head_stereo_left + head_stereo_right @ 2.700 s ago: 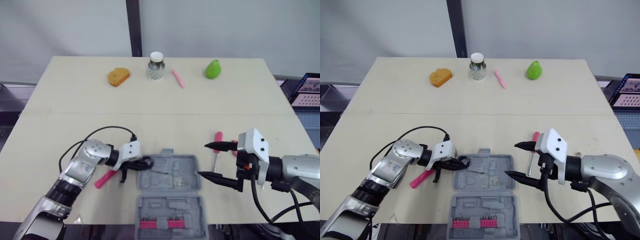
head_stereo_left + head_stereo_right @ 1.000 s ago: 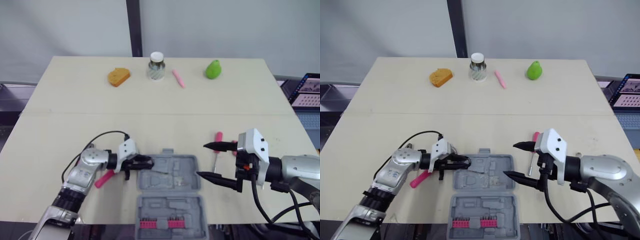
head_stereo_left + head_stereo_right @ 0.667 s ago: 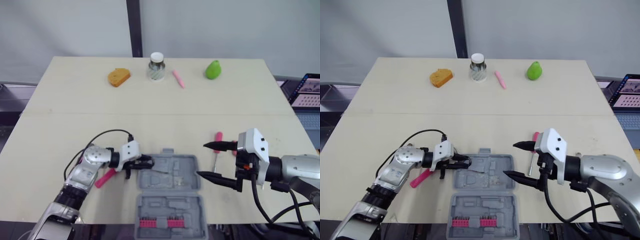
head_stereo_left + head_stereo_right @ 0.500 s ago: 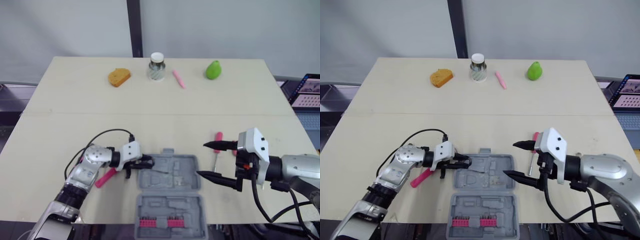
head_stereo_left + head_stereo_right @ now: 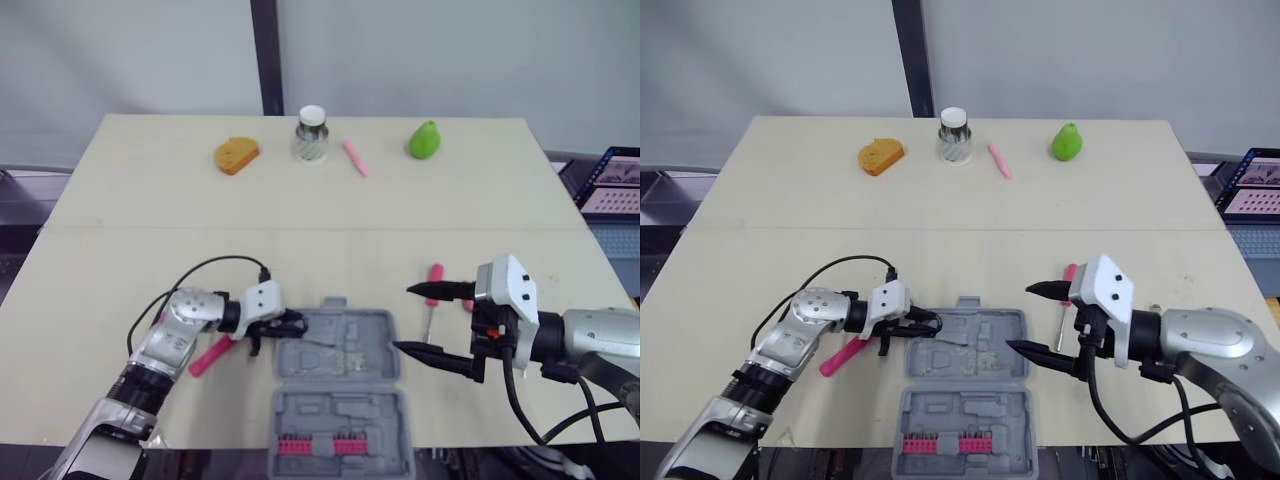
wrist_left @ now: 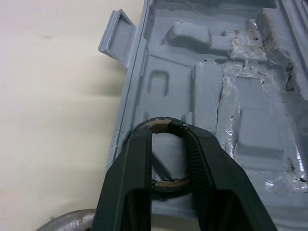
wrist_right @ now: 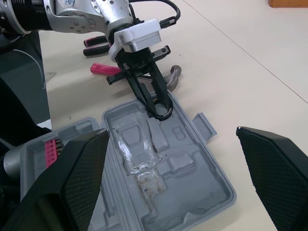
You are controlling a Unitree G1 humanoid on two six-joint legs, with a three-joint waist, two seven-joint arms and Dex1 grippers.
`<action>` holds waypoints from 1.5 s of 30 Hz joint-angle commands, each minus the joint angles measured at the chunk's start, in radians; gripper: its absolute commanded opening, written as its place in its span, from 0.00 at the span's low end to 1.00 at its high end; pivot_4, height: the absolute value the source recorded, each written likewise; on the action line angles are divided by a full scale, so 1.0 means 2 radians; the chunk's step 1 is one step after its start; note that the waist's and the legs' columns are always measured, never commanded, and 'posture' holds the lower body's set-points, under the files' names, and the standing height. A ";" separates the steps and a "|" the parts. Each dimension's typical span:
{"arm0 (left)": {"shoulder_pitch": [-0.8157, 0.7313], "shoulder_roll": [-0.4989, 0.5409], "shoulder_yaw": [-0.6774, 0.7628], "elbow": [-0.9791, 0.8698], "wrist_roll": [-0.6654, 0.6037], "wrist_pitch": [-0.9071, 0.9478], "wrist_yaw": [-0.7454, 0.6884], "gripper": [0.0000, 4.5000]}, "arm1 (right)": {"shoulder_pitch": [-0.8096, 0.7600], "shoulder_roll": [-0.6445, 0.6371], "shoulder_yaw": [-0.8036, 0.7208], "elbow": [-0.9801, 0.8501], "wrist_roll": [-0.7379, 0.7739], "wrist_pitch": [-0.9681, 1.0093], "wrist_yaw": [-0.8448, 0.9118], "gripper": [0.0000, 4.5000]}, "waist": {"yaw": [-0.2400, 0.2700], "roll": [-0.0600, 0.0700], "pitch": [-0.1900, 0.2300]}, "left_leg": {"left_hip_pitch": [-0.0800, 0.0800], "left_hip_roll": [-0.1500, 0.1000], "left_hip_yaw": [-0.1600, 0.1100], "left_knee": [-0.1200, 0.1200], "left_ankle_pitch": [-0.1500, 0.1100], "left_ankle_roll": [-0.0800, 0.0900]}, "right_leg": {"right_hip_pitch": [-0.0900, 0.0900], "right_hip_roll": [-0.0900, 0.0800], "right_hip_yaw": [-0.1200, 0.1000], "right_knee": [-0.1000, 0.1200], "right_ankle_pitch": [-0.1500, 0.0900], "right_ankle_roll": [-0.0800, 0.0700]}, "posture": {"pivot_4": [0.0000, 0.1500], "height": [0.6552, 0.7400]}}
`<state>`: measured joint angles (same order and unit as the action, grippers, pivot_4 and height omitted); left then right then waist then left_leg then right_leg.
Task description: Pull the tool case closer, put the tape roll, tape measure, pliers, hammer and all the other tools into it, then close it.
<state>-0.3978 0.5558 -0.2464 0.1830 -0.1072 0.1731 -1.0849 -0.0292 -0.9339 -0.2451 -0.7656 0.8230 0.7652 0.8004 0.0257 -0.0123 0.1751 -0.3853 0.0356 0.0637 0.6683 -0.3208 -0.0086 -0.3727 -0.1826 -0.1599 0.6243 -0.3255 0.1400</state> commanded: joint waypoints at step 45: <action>0.152 0.152 0.206 -0.196 -0.141 0.180 0.050 0.99 | 0.130 0.103 -0.133 0.194 -0.123 -0.009 -0.089 1.00 | 0.004 0.000 0.000 | 0.000 0.000 0.001 -0.001 0.000 0.000 | 0.000 0.000 0.001 0.000 0.000 0.000 | 1.00 1.00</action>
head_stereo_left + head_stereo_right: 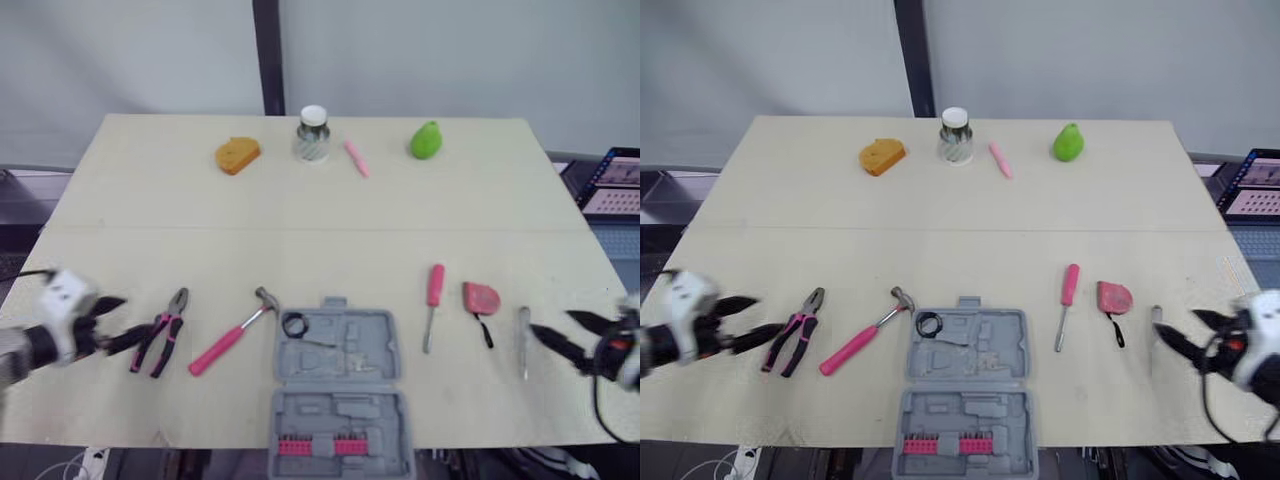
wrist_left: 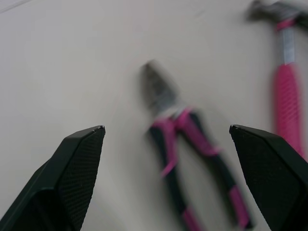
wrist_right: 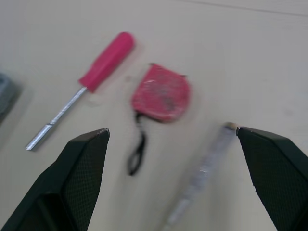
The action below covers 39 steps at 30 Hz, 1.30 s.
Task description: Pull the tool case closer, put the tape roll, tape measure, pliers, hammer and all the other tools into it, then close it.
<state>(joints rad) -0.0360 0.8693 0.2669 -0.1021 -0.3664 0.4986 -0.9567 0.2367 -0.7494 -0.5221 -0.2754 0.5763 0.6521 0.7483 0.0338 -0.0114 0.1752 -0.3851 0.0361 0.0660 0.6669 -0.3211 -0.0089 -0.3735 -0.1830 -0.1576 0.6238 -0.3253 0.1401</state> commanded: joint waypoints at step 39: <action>-0.218 -0.212 -0.295 -0.058 0.027 -0.053 -0.048 0.99 | -0.080 0.086 0.142 0.089 -0.132 -0.048 -0.133 1.00 | -0.005 0.001 -0.001 | 0.000 0.000 0.000 0.000 0.000 0.000 | 0.000 0.000 0.000 0.000 0.000 0.000 | 1.00 1.00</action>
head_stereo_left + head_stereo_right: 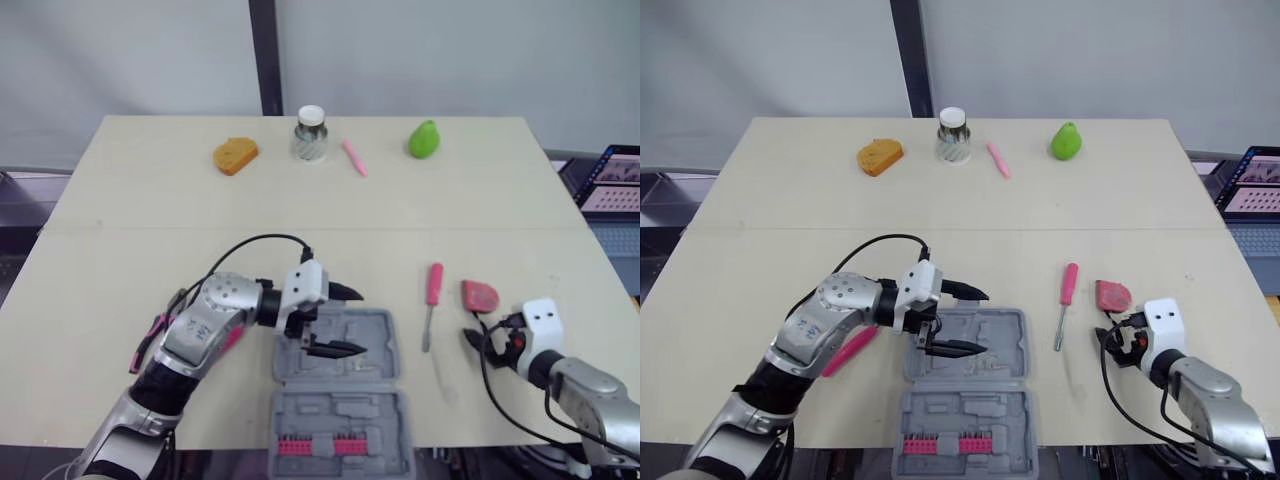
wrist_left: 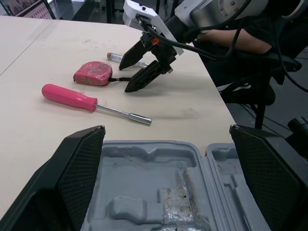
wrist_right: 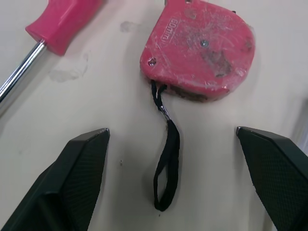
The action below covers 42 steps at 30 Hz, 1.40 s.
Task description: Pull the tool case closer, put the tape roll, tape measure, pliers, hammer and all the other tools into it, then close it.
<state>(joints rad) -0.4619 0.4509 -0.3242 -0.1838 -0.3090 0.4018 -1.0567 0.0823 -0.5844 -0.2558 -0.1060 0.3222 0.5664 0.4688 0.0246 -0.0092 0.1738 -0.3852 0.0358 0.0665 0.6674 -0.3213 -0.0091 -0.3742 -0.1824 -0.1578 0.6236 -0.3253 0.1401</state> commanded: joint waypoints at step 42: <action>0.015 0.073 -0.040 0.013 0.029 -0.058 -0.124 1.00 | 0.301 0.126 0.051 -0.301 0.044 0.069 -0.054 0.01 | 0.002 0.001 -0.001 | 0.000 0.000 -0.001 0.000 0.000 0.000 | 0.000 0.000 0.000 0.000 0.000 0.000 | 1.00 1.00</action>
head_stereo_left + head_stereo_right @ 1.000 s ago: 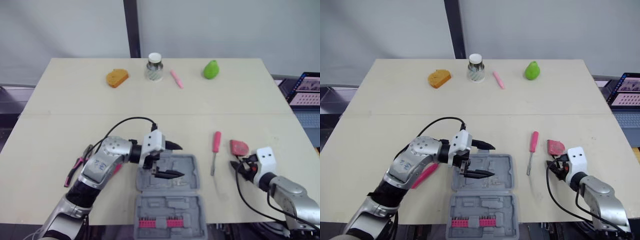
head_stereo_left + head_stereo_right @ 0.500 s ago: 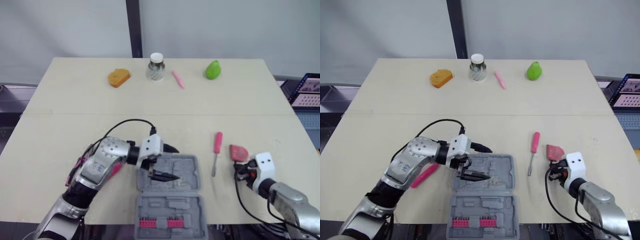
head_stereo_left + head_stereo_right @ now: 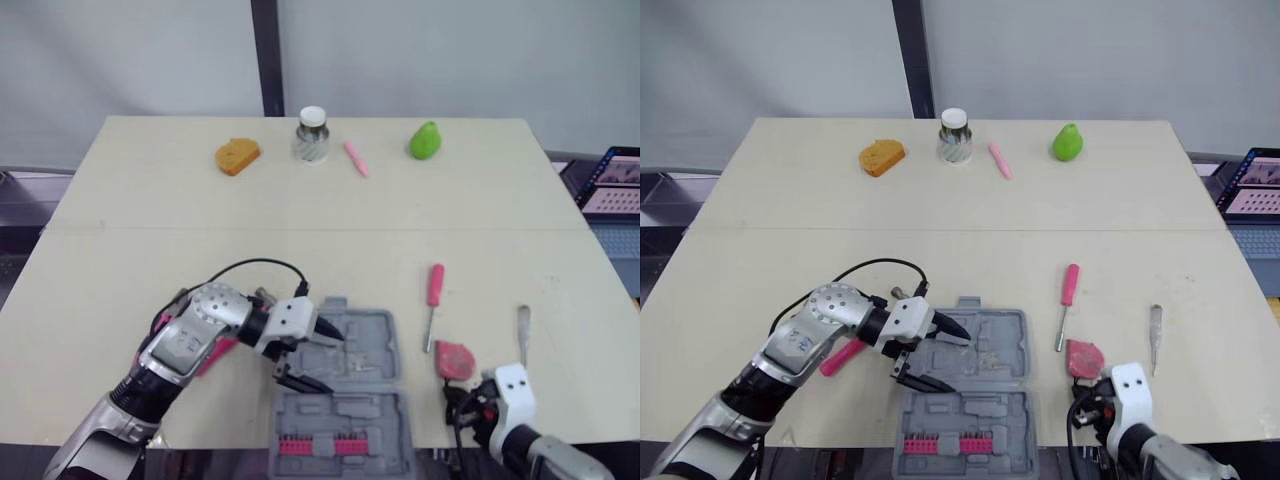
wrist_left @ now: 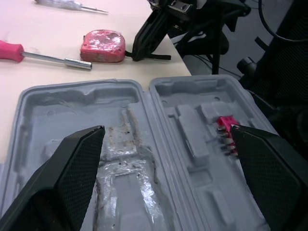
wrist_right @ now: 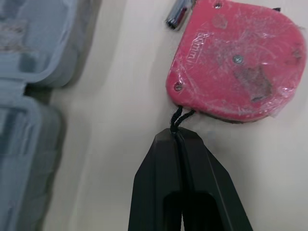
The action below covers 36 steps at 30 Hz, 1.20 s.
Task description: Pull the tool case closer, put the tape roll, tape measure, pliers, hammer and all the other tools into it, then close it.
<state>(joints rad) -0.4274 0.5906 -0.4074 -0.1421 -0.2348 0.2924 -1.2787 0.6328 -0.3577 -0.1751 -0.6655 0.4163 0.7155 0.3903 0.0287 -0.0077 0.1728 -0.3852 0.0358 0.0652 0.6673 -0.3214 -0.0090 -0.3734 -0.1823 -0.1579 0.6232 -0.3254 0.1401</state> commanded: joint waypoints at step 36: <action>-0.002 0.004 0.007 -0.023 -0.011 0.012 -0.018 1.00 | 0.069 0.005 0.022 -0.039 -0.002 -0.023 -0.015 0.01 | 0.000 0.000 0.000 | 0.000 0.000 0.000 0.000 0.000 0.000 | 0.000 0.000 0.000 0.000 0.000 0.000 | 1.00 1.00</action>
<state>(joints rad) -0.4216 0.6033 -0.4028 -0.1556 -0.2389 0.3172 -1.3123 0.7549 -0.3490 -0.1377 -0.7170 0.4003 0.6733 0.3576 0.0290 -0.0076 0.1726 -0.3852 0.0358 0.0650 0.6674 -0.3214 -0.0089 -0.3736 -0.1823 -0.1576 0.6233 -0.3254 0.1401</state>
